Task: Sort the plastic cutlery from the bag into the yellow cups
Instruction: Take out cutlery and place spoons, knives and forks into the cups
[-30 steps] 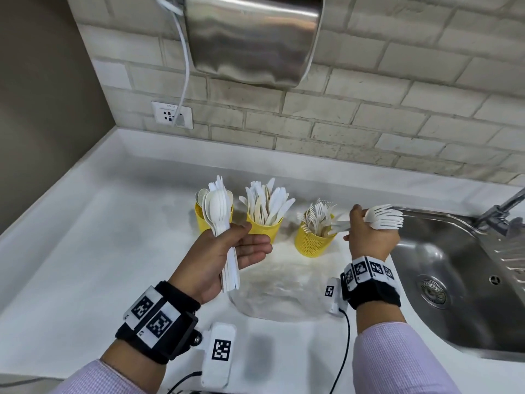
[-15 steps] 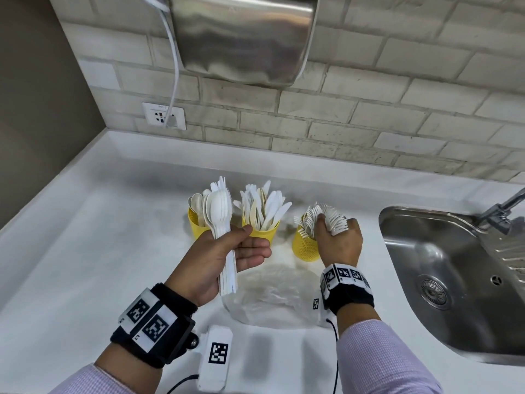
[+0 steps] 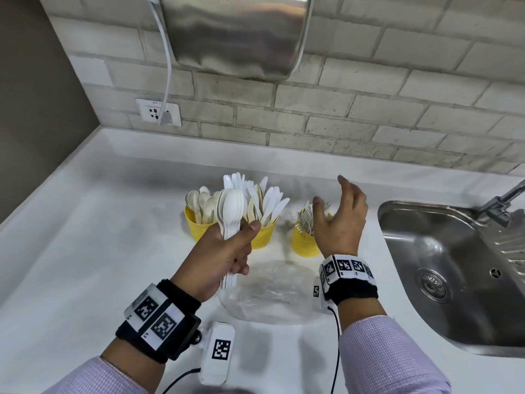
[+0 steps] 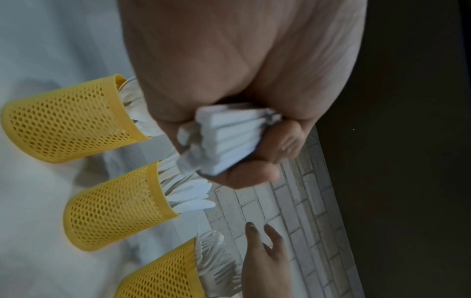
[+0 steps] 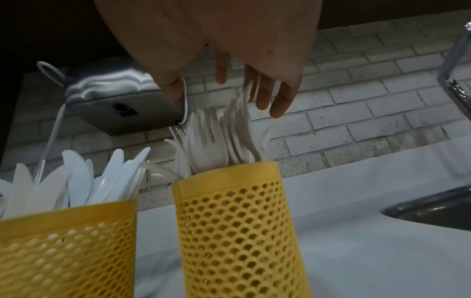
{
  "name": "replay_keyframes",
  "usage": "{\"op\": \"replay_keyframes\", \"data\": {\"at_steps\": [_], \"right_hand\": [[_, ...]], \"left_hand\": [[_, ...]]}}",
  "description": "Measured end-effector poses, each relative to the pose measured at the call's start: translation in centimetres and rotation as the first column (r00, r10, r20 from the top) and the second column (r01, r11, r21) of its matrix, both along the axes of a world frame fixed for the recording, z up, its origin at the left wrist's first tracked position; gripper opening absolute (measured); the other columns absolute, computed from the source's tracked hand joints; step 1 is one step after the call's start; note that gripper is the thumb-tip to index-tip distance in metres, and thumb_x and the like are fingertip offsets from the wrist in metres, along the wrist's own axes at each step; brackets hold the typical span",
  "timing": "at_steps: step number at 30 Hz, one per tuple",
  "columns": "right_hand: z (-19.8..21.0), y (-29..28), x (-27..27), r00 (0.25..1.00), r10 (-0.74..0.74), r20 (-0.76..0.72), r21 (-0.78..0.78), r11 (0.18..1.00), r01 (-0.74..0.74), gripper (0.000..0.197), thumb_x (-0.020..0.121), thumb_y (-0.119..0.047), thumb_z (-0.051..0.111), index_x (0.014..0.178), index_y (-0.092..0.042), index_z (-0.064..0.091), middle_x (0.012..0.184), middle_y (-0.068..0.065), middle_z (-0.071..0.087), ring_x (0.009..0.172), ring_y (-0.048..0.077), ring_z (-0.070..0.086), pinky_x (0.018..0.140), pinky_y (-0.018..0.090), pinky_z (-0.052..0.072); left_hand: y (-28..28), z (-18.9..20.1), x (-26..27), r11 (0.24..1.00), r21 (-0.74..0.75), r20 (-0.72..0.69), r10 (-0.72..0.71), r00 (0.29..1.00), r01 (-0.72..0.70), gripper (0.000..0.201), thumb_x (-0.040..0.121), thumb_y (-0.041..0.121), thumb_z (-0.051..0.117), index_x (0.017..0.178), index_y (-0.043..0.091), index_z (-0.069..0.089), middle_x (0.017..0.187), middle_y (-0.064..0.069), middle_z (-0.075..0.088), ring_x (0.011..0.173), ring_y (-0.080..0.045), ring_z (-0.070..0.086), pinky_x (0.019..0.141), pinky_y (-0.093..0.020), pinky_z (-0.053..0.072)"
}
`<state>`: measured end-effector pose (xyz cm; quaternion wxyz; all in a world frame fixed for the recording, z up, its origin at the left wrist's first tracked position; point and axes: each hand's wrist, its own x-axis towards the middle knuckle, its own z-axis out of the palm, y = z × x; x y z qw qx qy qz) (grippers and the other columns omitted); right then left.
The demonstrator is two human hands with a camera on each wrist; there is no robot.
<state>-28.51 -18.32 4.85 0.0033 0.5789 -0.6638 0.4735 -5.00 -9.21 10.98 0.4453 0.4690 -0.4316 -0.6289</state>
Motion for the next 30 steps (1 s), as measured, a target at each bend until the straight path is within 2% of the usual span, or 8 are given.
{"op": "replay_keyframes", "data": {"at_steps": [4,8,14,17,20,23,26,30], "right_hand": [[-1.1,-0.2,-0.1,0.984,0.072,-0.16,0.31,0.95,-0.019,0.057,0.099,-0.043,0.03,0.145,-0.02,0.054,0.157,0.005,0.044,0.147,0.029,0.033,0.114,0.053,0.031],[-1.3,-0.2,-0.1,0.964,0.13,-0.232,0.451,0.893,-0.012,0.053,0.106,-0.041,0.027,0.152,-0.02,0.045,0.164,0.0,0.036,0.153,0.023,0.024,0.122,0.056,0.017],[3.9,2.0,2.4,0.966,0.233,0.114,0.171,0.953,-0.25,0.058,0.096,-0.044,0.042,0.145,-0.014,0.055,0.151,0.005,0.052,0.142,0.022,0.043,0.119,0.041,0.032],[7.2,4.3,5.0,0.746,0.464,0.478,0.093,0.817,-0.569,0.044,0.09,-0.039,0.055,0.124,-0.016,0.07,0.123,-0.001,0.071,0.115,0.015,0.064,0.099,0.035,0.049],[8.6,5.6,7.2,0.477,0.57,0.669,0.054,0.603,-0.796,0.05,0.088,-0.044,0.059,0.121,-0.008,0.071,0.116,0.012,0.074,0.111,0.034,0.066,0.093,0.045,0.053],[8.5,5.9,8.5,0.398,0.576,0.714,0.037,0.536,-0.843,0.06,0.088,-0.049,0.068,0.111,0.007,0.065,0.104,0.031,0.067,0.096,0.029,0.064,0.088,0.049,0.053],[8.5,6.1,9.1,0.398,0.581,0.71,-0.005,0.569,-0.822,0.054,0.089,-0.044,0.07,0.098,0.009,0.062,0.089,0.035,0.059,0.086,0.026,0.056,0.082,0.05,0.049],[8.9,6.3,9.6,0.521,0.532,0.668,0.051,0.665,-0.745,0.054,0.09,-0.044,0.065,0.095,0.009,0.059,0.087,0.038,0.054,0.073,0.035,0.052,0.076,0.059,0.047]], "left_hand": [[0.3,0.5,0.2,0.998,-0.058,0.008,-0.026,1.0,0.026,0.022,0.091,0.037,0.067,0.087,0.018,0.055,0.058,0.001,0.024,0.047,-0.017,0.021,0.053,-0.029,0.038],[0.6,0.9,0.4,0.992,-0.101,0.006,-0.071,0.997,0.071,0.014,0.093,0.036,0.064,0.086,0.025,0.059,0.059,0.004,0.034,0.048,-0.017,0.023,0.05,-0.028,0.031],[0.9,0.8,0.4,0.985,-0.148,0.078,-0.076,0.994,0.087,0.022,0.099,0.003,0.057,0.101,0.023,0.063,0.064,0.002,0.041,0.054,-0.022,0.021,0.05,-0.027,0.023],[1.1,1.0,0.4,0.987,-0.093,0.04,-0.125,0.991,0.128,0.014,0.084,0.008,0.056,0.096,0.013,0.058,0.071,-0.012,0.031,0.053,-0.021,0.02,0.05,-0.026,0.019],[1.4,1.0,0.3,0.984,-0.035,-0.043,-0.178,0.983,0.176,0.01,0.079,0.009,0.052,0.085,0.008,0.044,0.067,-0.011,0.026,0.044,-0.015,0.022,0.048,-0.022,0.022],[1.6,1.0,0.6,0.979,0.015,-0.147,-0.2,0.969,0.204,0.019,0.083,0.009,0.05,0.089,0.026,0.058,0.066,-0.002,0.032,0.041,-0.011,0.023,0.045,-0.019,0.022],[1.6,1.2,0.9,0.976,0.008,-0.225,-0.212,0.951,0.219,0.026,0.089,0.014,0.053,0.073,0.03,0.065,0.064,-0.003,0.034,0.037,-0.01,0.025,0.041,-0.017,0.025],[1.3,0.8,1.0,0.991,-0.044,-0.286,-0.132,0.949,0.124,0.013,0.097,0.019,0.059,0.087,0.019,0.069,0.067,-0.013,0.052,0.035,-0.015,0.04,0.038,-0.021,0.038]]}}
